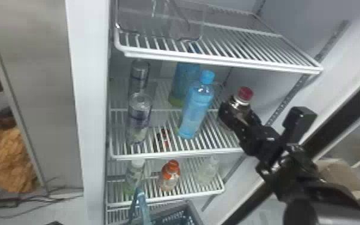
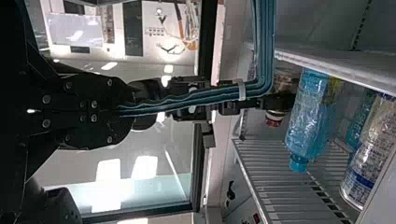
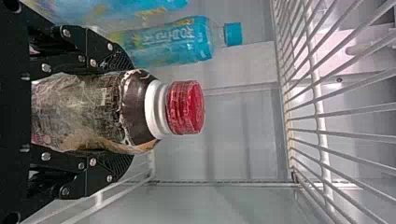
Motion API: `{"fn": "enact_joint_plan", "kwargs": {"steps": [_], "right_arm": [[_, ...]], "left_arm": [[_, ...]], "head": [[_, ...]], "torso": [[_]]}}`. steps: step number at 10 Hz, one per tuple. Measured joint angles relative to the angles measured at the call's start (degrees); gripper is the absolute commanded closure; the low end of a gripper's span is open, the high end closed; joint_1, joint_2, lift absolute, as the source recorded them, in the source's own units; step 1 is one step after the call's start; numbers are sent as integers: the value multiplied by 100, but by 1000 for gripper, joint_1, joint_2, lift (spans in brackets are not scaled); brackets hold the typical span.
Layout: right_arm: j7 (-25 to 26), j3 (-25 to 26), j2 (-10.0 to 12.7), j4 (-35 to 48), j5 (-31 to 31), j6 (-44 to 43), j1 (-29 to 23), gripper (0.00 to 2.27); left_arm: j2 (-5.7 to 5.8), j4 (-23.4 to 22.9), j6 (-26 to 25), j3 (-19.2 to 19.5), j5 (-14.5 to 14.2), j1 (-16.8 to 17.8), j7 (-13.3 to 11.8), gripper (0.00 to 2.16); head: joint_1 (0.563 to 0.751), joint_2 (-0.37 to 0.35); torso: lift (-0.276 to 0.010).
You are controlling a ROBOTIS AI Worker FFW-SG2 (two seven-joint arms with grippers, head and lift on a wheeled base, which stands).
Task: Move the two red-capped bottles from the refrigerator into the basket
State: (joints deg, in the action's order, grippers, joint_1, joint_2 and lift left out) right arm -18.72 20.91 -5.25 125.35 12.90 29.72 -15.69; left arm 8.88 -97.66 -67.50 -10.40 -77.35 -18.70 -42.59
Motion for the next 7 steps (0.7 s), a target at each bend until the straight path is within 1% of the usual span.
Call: {"fn": "enact_joint_plan", "kwargs": {"steps": [2, 5, 7], "right_arm": [[-14, 175, 74, 506, 86, 134, -522, 1277], [-141, 340, 142, 1067, 255, 236, -1073, 1277], [-204, 557, 217, 1537, 307, 343, -1524, 1277]], "left_arm": [[0, 0, 0, 0, 0, -11, 1, 1200], [0, 0, 0, -10, 5, -14, 5, 1200], [0, 0, 0, -22, 11, -14, 5, 1200]], "head": [[695, -350], [695, -350], [695, -350]], "torso": [[0], [0], [0]]}}
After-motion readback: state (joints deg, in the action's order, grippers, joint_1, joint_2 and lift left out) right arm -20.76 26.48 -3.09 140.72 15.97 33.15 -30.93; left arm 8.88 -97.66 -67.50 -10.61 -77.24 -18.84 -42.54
